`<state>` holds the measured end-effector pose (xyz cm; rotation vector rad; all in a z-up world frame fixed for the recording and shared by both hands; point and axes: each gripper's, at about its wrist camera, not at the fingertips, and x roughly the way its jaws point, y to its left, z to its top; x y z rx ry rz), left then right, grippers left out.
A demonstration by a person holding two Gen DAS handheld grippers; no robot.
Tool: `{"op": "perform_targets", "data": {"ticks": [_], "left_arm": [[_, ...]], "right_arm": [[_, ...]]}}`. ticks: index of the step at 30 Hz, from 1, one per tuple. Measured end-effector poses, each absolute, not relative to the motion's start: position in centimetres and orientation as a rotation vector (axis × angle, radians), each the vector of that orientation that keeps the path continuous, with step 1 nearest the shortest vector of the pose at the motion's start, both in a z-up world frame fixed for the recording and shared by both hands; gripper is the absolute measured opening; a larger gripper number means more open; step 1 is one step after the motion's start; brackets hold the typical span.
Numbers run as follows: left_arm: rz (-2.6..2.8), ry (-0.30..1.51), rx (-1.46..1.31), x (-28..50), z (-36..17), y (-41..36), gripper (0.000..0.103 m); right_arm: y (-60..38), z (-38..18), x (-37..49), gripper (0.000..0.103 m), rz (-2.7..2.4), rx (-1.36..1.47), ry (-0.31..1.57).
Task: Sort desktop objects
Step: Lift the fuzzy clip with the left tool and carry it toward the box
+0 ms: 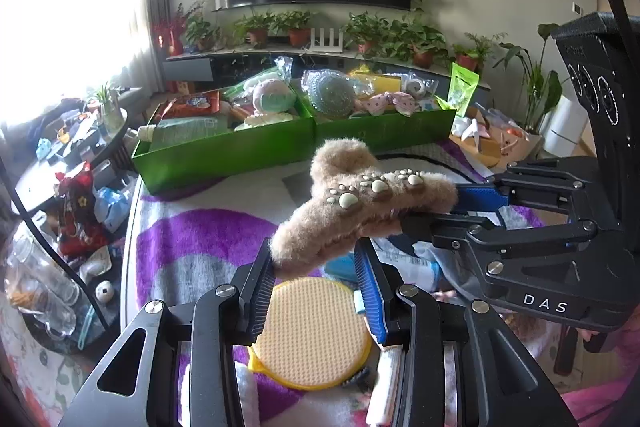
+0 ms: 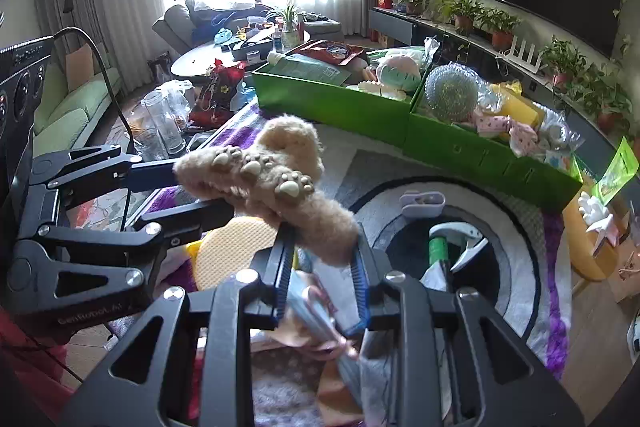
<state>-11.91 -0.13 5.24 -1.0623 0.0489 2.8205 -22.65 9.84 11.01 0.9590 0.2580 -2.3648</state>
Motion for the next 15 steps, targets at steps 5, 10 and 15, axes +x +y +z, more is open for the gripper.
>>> {"op": "perform_targets", "data": {"ticks": [5, 10, 15], "left_arm": [[2.820, 0.049, -1.073, -13.3, 5.5, -0.4, 0.040], [2.824, 0.040, -1.078, -14.6, 5.5, -0.8, 0.040], [2.823, 0.028, -1.079, -15.7, 5.6, -1.2, 0.040]], "right_arm": [[9.5, 11.3, -23.7, 0.028, -2.369, 0.947, 0.299], [9.2, 11.6, -24.9, 0.028, -2.374, 0.938, 0.318], [8.9, 11.9, -26.0, 0.028, -2.377, 0.937, 0.319]]}}
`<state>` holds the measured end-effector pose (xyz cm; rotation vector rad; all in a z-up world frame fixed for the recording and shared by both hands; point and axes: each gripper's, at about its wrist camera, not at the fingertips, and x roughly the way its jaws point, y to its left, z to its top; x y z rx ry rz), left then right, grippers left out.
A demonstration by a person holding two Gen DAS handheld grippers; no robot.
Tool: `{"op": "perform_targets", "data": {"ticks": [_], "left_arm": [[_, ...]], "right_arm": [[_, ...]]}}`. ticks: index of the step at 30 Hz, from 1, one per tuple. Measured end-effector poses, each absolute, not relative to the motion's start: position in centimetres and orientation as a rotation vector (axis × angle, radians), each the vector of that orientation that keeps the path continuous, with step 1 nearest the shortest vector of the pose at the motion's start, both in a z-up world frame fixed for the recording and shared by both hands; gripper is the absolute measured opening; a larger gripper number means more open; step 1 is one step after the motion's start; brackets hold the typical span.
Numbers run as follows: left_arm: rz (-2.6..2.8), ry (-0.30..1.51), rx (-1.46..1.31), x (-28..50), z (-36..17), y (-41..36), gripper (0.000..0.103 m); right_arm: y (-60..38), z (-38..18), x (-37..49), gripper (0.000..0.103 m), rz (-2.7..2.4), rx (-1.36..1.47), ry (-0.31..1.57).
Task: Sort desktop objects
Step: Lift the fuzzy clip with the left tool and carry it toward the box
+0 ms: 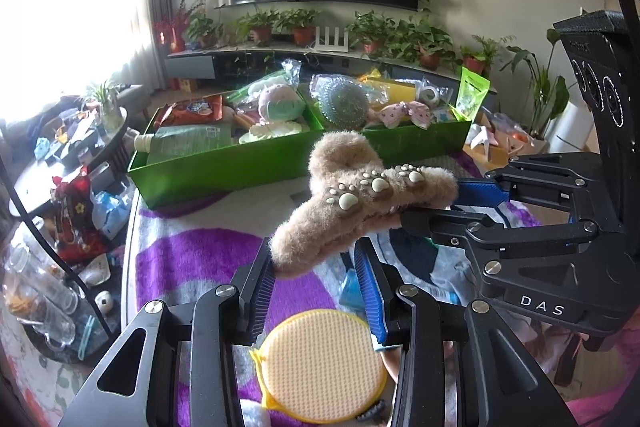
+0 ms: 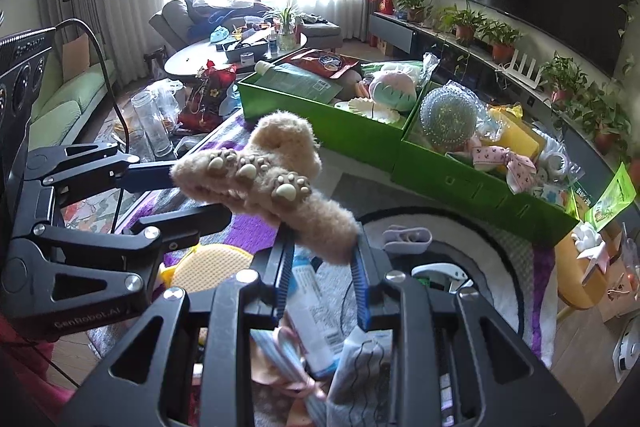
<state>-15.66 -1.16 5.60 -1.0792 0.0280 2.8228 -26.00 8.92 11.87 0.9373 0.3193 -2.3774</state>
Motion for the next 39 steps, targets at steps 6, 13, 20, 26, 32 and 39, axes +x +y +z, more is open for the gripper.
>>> {"op": "perform_targets", "data": {"ticks": [6, 13, 20, 26, 32, 39], "left_arm": [[2.824, 0.027, -1.079, -16.9, 5.8, -1.4, 0.040], [2.834, 0.028, -1.089, -18.9, 6.0, -1.9, 0.040], [2.841, 0.001, -1.101, -21.2, 6.2, -2.7, 0.040], [2.849, -0.014, -1.112, -23.6, 6.4, -3.4, 0.040], [2.841, -0.040, -1.127, -26.1, 6.3, -4.3, 0.040], [2.860, -0.003, -1.144, -28.9, 6.1, -5.0, 0.040]], "right_arm": [[8.6, 12.2, -27.3, 0.028, -2.383, 0.928, 0.329], [8.2, 12.8, -29.0, 0.028, -2.391, 0.899, 0.369], [7.6, 13.6, -31.2, 0.028, -2.394, 0.869, 0.396], [7.1, 14.3, -33.8, 0.028, -2.386, 0.871, 0.373], [6.5, 15.1, -36.4, 0.028, -2.393, 0.843, 0.356], [5.3, 15.4, -39.1, 0.026, -2.408, 0.802, 0.378]]}}
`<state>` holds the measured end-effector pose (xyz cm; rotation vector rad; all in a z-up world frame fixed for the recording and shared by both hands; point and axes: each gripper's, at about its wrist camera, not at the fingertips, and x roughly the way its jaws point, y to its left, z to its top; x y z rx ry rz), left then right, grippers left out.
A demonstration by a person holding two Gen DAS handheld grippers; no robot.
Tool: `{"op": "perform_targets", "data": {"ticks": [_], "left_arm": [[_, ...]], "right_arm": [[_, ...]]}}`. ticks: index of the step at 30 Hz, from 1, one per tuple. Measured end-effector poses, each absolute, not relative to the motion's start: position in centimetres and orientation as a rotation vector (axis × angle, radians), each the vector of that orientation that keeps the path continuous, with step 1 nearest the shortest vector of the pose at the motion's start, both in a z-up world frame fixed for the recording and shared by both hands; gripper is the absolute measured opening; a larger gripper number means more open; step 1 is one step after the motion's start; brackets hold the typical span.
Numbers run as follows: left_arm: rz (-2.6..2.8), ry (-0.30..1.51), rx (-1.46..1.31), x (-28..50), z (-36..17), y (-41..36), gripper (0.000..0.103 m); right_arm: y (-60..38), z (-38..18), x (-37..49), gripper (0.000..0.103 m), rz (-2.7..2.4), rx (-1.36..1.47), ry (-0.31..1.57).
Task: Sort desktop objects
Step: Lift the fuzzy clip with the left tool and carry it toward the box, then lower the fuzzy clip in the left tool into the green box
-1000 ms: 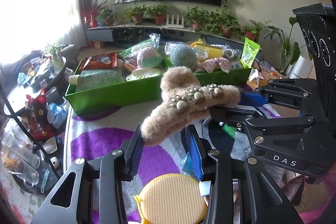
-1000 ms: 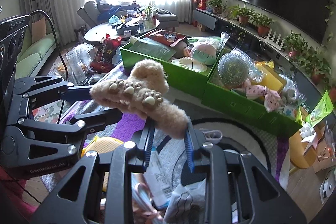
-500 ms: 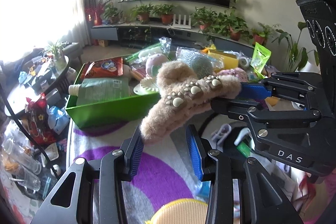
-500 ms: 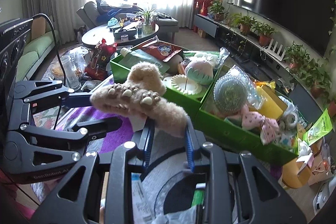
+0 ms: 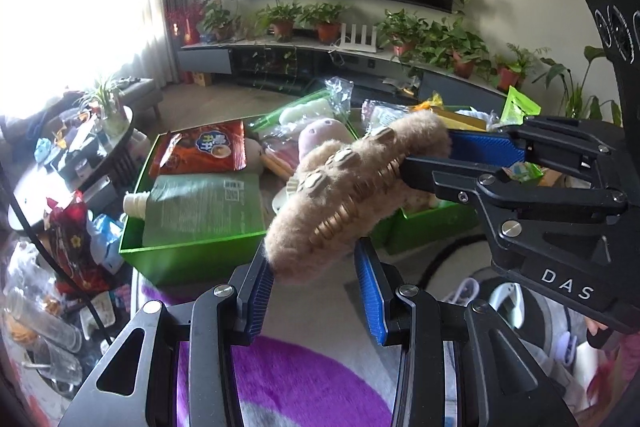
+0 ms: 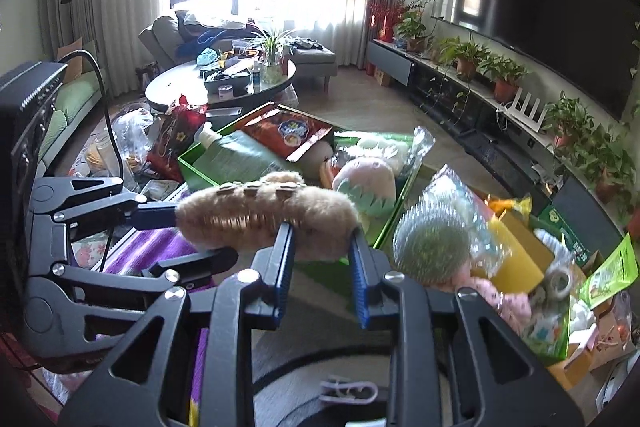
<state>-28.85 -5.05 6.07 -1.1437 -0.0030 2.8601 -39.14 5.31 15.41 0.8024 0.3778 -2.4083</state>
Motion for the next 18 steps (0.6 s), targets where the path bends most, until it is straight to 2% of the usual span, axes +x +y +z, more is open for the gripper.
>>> {"op": "perform_targets", "data": {"ticks": [8, 10, 13, 16, 18], "left_arm": [[2.853, -0.014, -1.122, -31.3, 6.2, -5.7, 0.040], [2.825, -0.021, -1.087, -31.6, 6.5, -5.3, 0.040], [2.819, -0.094, -1.109, -32.7, 6.1, -6.2, 0.040], [2.892, -0.082, -1.157, -33.5, 4.9, -7.3, 0.040], [2.854, -0.124, -1.197, -34.0, 4.0, -7.9, 0.040]], "right_arm": [[3.6, 16.2, -41.6, 0.026, -2.389, 0.743, 0.437], [2.7, 16.3, -41.9, 0.015, -2.347, 0.722, 0.459], [1.1, 16.7, -42.3, 0.010, -2.285, 0.707, 0.449], [0.0, 16.8, -43.0, 0.011, -2.330, 0.668, 0.537], [0.3, 16.2, -43.4, 0.011, -2.320, 0.704, 0.517]]}}
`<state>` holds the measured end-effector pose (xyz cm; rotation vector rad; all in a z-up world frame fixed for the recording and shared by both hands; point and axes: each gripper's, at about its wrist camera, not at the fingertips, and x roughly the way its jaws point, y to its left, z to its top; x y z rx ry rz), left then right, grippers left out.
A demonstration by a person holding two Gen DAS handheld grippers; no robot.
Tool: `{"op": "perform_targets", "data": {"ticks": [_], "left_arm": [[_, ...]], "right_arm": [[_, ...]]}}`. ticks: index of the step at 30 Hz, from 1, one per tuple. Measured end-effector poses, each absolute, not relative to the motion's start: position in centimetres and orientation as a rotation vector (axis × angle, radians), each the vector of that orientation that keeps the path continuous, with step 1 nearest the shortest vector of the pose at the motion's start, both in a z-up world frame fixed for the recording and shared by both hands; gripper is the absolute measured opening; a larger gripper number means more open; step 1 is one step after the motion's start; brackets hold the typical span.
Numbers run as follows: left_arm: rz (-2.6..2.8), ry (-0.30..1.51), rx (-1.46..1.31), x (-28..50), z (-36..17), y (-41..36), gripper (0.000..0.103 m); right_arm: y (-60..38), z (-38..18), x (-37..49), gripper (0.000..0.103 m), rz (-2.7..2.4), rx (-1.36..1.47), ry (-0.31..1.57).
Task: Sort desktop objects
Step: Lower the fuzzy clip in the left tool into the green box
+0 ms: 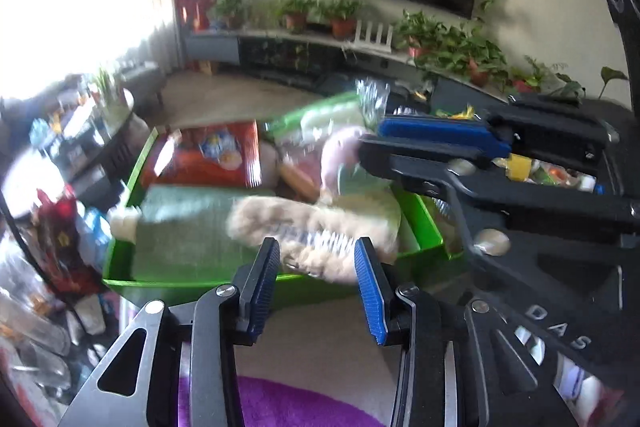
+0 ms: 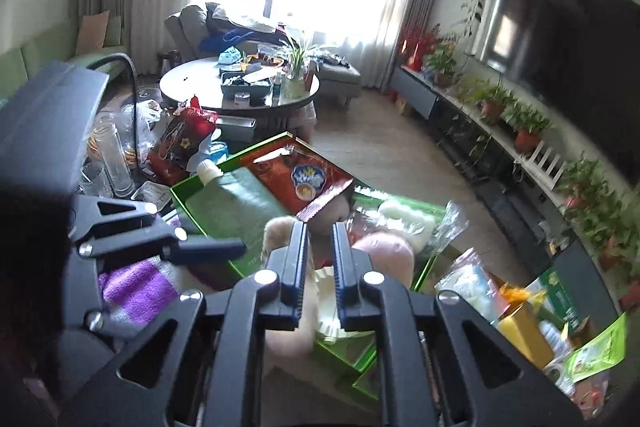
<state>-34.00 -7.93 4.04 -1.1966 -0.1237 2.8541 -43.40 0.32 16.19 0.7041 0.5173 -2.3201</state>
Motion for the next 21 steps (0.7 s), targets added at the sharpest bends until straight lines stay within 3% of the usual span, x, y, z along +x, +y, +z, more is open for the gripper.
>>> {"op": "perform_targets", "data": {"ticks": [21], "left_arm": [[2.982, -0.084, -1.330, -35.7, 2.3, -9.7, 0.040]], "right_arm": [[0.7, 10.1, -47.1, 0.013, -2.266, 1.035, 0.317]]}}
